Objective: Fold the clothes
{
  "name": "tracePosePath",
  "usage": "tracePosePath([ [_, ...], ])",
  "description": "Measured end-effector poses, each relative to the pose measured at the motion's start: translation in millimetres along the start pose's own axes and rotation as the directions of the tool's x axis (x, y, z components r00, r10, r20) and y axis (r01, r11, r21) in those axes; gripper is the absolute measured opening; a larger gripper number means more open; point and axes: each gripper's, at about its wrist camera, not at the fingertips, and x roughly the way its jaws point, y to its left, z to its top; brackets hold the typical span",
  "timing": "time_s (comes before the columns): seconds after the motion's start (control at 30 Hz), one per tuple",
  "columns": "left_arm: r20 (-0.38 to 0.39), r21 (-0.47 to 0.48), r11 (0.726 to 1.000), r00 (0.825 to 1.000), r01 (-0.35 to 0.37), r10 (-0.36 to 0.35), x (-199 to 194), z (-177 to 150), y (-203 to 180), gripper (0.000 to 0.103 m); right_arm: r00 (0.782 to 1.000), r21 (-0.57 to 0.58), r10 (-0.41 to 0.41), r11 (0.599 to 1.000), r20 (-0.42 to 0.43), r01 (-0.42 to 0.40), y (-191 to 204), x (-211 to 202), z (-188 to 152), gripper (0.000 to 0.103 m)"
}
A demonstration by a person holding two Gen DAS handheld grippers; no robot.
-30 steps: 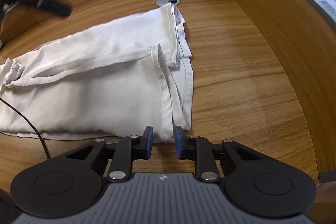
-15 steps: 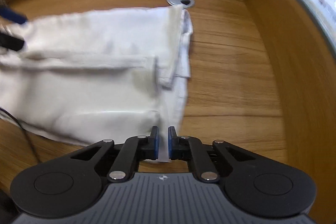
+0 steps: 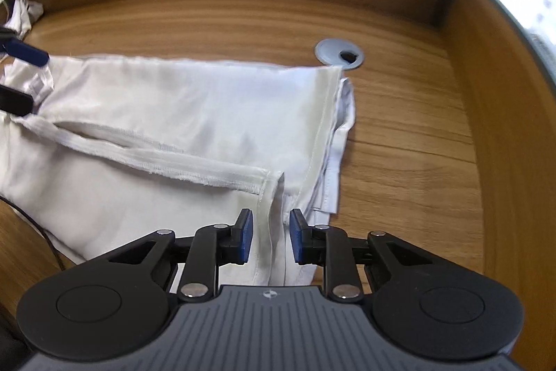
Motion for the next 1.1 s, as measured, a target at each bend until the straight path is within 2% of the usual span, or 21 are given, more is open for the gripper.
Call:
tracePosePath([
  [0.1, 0.006, -0.022, 1.000, 1.000, -0.004, 0.004, -2, -3, 3, 0.102, 1.000, -0.028, 0.022, 0.999, -0.019, -0.023, 3, 9, 0, 0.014],
  [0.13, 0.006, -0.030, 1.000, 1.000, -0.007, 0.007, -2, -4, 4, 0.102, 0.999, -0.039, 0.022, 0.999, -0.023, -0.023, 4, 11, 0, 0.004],
  [0.17, 0.006, -0.037, 0.999, 1.000, -0.010, 0.010, -2, -5, 5, 0.102, 1.000, -0.046, 0.019, 0.999, -0.021, -0.020, 5, 11, 1, 0.000],
  [0.4, 0.023, -0.077, 0.997, 1.000, -0.011, 0.012, -6, -7, 12, 0.102, 0.999, -0.059, 0.002, 0.998, 0.048, 0.001, -2, -15, 23, 0.000],
  [0.6, 0.023, -0.079, 0.997, 1.000, -0.009, 0.011, -5, -8, 13, 0.102, 1.000, -0.048, 0.003, 0.999, -0.025, -0.004, -15, 5, 26, 0.002],
  [0.67, 0.016, -0.066, 0.998, 1.000, -0.014, 0.015, -4, -8, 11, 0.102, 1.000, -0.031, 0.010, 0.999, -0.022, -0.011, -19, 6, 22, 0.010],
  [0.77, -0.001, -0.029, 0.999, 1.000, -0.023, 0.023, -1, -10, 8, 0.102, 0.999, 0.032, 0.045, 0.998, 0.002, -0.045, -29, -1, 21, 0.021],
  [0.87, -0.025, 0.015, 1.000, 0.999, -0.019, 0.019, 7, -14, 5, 0.102, 0.996, 0.086, 0.086, 0.992, 0.022, -0.087, -39, -2, 22, 0.022],
  [1.1, -0.056, 0.083, 0.996, 0.998, 0.013, -0.009, 18, -17, -4, 0.102, 0.984, 0.141, 0.175, 0.975, -0.021, -0.171, -44, 26, 26, 0.022],
])
